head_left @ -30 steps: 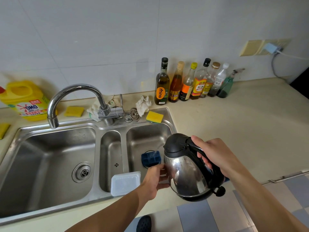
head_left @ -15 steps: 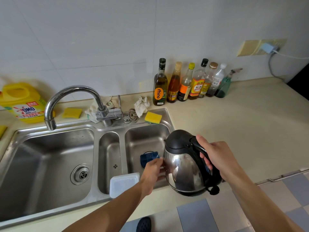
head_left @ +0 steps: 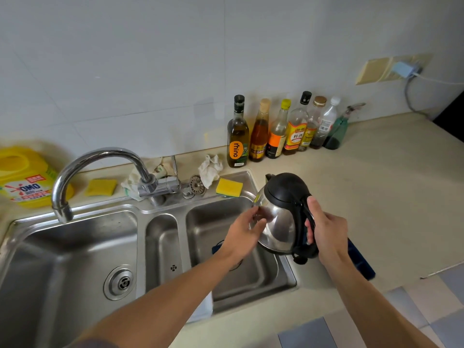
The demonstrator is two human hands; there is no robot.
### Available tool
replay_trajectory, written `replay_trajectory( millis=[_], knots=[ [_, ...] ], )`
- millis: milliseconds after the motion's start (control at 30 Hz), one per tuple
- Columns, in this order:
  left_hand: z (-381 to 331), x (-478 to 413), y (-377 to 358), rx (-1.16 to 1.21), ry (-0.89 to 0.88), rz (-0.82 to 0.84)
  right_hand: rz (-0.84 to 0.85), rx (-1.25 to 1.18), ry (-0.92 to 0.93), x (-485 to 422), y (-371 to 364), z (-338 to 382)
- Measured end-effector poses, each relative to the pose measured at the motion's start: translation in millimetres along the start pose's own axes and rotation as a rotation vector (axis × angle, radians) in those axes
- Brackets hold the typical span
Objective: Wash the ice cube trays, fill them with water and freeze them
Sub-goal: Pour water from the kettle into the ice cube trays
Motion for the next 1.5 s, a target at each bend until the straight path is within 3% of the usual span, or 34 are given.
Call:
replay_trajectory(
  millis=[267,567,667,767,867,933,1033,1167,1333,1500],
  knots=[
    [1,-78,-16,-0.077,0.138,0.105,-0.036,-0.070,-0.005,-51,1,-10],
    [-7,-126,-37,-0.090,0.163,0.130,-0.017,0.172,-0.067,-94,19,-2],
    [-13,-117,-38,-0.100,0.113,0.171,-0.220,0.403,0.087,-88,38,25],
    [3,-90,-25,-0.121,0.158,0.136,-0.336,0.401,0.413,-57,38,60],
    [26,-53,3,-0.443,0.197,0.076,-0.081,0.319,0.504,-31,-6,66],
    [42,-26,28,-0.503,0.234,0.004,0.142,0.330,0.495,-13,-47,57],
    [75,23,74,-0.476,0.354,-0.130,0.440,0.404,0.362,16,-106,21],
    [114,98,133,-0.509,0.498,-0.313,0.700,0.532,0.155,64,-169,-44],
    [158,172,164,-0.556,0.645,-0.402,0.949,0.750,0.049,119,-216,-123],
    [193,204,153,-0.580,0.746,-0.330,0.975,0.877,0.060,139,-227,-157]
  ],
)
Point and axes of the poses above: each hand's wrist, its own x-axis away from the middle knuckle, its own y-axis out of the back of the hand, z = x × y, the point moved 10 cm from there along -x, towards the middle knuckle, and after that the axes turned 1 degree about z, right-handed, at the moved point
